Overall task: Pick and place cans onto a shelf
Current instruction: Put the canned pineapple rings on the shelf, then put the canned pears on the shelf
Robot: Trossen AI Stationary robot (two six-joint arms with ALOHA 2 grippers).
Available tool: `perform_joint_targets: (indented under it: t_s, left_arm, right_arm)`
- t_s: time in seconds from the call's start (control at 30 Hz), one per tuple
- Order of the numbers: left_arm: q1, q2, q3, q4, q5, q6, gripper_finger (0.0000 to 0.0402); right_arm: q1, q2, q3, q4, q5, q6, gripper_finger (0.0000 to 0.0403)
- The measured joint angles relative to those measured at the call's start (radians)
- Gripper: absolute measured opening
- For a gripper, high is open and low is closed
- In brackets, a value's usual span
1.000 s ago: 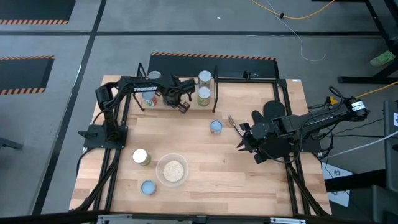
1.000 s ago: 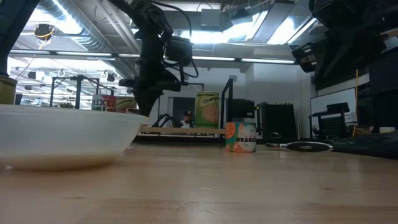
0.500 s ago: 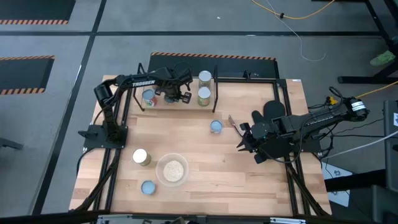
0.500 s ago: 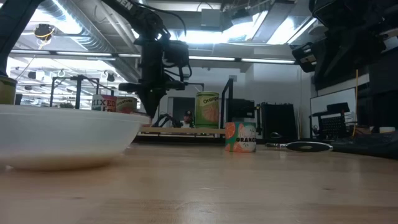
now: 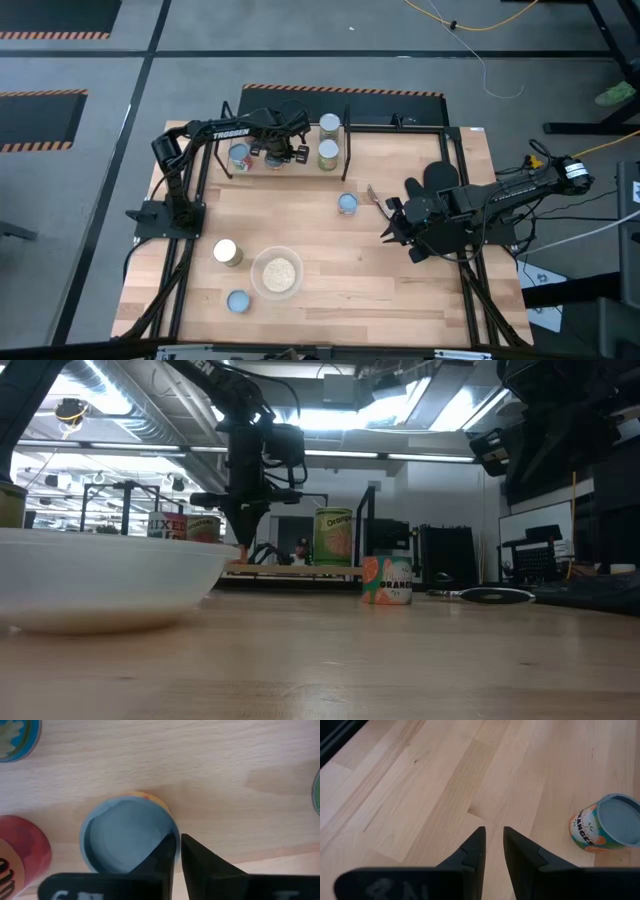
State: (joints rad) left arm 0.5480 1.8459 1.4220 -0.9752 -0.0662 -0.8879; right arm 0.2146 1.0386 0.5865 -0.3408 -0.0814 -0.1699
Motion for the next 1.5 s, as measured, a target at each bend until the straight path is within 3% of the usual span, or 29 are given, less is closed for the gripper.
perform_joint_targets:
  t_s: [0.53,0.77,1.0,1.2,1.5]
  left_arm:
    - [0.000,0.000,0.000,0.000,-0.030,0.030,0.0077]
    - [0.000,-0.034,0.002,0.003,0.019,0.032,0.0076]
    - [-0.028,-0.155,0.002,-0.005,0.124,0.089,0.0075]
    - [-0.171,-0.282,0.002,-0.012,0.156,0.139,0.0078]
    - [-0.529,-0.385,0.002,-0.057,0.098,0.115,0.0077]
  right_arm:
    - [0.000,0.000,0.000,0.000,0.000,0.000,0.0072]
    - [0.000,0.000,0.000,0.000,0.000,0.004,0.0072]
    - [0.000,0.000,0.000,0.000,0.000,0.006,0.0072]
    - [0.000,0.000,0.000,0.000,0.000,0.010,0.0072]
    - [0.000,0.000,0.000,-0.001,0.000,0.011,0.0072]
